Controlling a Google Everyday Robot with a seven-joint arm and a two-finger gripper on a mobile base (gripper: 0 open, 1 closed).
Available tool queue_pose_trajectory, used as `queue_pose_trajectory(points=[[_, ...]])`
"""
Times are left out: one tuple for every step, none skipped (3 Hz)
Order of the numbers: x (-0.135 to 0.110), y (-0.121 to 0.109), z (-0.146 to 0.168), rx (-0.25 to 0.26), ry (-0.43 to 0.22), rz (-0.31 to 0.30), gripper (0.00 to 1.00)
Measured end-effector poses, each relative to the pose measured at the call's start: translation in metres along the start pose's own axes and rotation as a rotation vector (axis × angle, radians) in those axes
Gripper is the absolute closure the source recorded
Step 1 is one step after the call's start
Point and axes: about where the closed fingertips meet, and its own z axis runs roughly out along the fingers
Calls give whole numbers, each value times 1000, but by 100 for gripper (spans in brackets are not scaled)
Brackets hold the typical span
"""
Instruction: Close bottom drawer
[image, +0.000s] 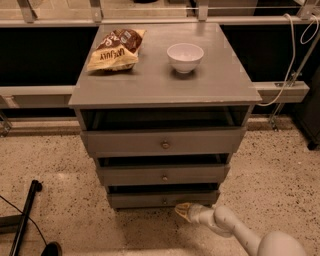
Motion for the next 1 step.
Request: queue_pose_trajectory(points=[[7,17,-20,-54,17,-26,100]])
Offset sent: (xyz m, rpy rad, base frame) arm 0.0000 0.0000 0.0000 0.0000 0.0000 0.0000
